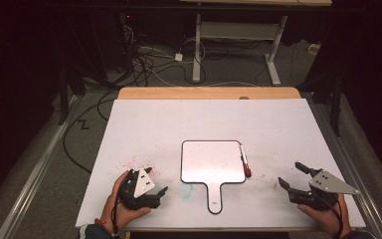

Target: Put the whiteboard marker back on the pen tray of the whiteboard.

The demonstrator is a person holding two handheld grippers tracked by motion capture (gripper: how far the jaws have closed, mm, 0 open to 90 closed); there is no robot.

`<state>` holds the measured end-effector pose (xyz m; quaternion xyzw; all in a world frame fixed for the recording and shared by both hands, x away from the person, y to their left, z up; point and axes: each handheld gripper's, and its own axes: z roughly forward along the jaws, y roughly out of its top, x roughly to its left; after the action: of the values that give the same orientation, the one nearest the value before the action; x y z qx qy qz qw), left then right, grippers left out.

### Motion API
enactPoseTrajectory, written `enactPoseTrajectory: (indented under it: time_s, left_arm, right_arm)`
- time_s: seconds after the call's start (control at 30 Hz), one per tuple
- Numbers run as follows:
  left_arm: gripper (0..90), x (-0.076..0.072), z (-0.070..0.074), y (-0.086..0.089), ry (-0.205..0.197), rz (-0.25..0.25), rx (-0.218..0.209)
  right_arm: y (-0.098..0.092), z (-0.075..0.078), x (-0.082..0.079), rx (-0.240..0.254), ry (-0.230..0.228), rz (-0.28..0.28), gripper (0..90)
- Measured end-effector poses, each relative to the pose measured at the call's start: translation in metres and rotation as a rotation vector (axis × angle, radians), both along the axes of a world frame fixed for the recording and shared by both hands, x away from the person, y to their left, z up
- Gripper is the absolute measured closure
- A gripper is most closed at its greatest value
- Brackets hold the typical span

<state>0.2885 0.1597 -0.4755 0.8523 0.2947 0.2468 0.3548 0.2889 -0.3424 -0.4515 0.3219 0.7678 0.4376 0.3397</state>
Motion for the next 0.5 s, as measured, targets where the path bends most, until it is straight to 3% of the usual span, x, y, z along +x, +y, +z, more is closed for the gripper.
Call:
enactPoseTrajectory:
  time_s: [0.13, 0.5]
  left_arm:
    - [20.0, -0.0002, -0.0003, 0.0001, 0.003, -0.003, 0.007]
    - [20.0, -0.0004, 0.0000, 0.0001, 0.001, -0.002, 0.010]
  right_arm:
    - [-0.0003, 0.0017, -0.0014, 0.004, -0.022, -0.001, 27.2]
    - [-0.0006, 0.0017, -0.0010, 0.003, -0.020, 0.000, 27.1]
